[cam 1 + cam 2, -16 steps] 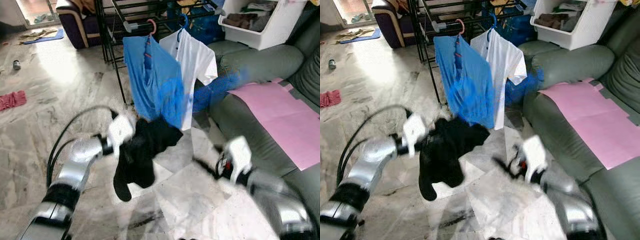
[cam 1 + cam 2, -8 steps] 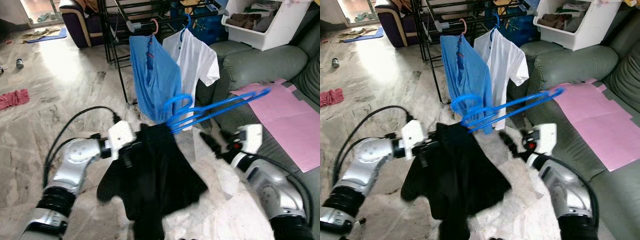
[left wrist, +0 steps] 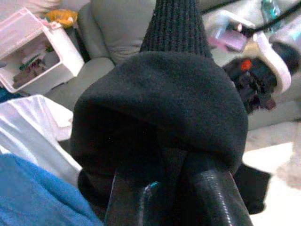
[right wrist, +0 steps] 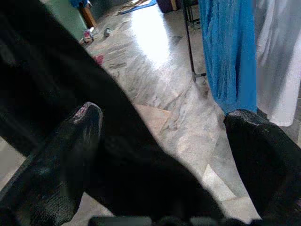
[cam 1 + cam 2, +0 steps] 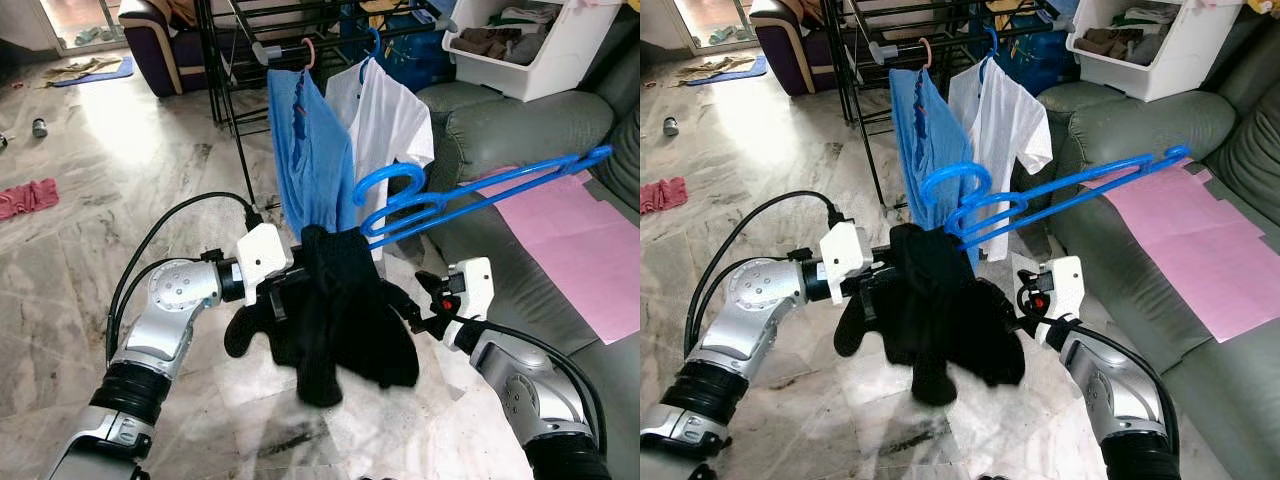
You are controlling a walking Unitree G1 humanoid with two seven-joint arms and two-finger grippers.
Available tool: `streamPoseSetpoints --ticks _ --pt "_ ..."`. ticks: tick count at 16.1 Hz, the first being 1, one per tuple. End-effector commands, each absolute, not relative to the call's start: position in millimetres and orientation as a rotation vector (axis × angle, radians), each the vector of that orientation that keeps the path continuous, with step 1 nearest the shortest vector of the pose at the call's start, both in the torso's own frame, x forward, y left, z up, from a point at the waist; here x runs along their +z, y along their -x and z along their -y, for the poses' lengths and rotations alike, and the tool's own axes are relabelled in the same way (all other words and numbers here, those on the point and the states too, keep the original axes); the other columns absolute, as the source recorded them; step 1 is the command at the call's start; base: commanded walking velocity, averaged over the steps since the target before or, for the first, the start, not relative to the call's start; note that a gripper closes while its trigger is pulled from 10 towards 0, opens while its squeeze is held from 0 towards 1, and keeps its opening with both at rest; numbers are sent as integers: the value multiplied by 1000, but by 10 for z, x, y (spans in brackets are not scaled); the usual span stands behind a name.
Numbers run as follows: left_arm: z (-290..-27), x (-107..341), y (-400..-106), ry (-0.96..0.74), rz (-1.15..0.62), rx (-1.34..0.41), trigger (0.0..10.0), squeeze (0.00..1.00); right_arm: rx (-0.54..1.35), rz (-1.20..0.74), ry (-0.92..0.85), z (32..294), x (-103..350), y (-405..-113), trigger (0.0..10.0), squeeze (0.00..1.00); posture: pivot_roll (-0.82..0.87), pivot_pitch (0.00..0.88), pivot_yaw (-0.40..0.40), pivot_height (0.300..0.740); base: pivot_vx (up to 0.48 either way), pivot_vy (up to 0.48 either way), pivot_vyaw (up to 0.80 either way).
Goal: Hang hanger
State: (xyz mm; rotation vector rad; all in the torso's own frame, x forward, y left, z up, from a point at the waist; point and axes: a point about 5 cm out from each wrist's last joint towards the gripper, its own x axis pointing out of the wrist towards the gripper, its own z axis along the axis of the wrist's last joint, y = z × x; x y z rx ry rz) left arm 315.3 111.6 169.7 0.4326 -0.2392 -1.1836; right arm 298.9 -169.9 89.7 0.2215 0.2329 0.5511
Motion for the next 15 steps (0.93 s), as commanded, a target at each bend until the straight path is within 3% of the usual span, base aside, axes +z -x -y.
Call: streamPoseSetpoints --ticks 1,10,15 --pt "-1041 1901 -3154 -433 330 -1191 0 0 568 -237 -220 1708 877 -2958 10000 0 13 74 8 740 0 0 0" --pt "-1034 1975 -3147 -426 337 -1180 0 0 644 -256 -222 1661 825 -2884 10000 0 22 82 5 740 0 0 0" --pt "-1097 1962 -3189 -423 315 -1149 0 0 865 -270 -266 1623 917 -2674 10000 0 15 82 4 740 0 0 0"
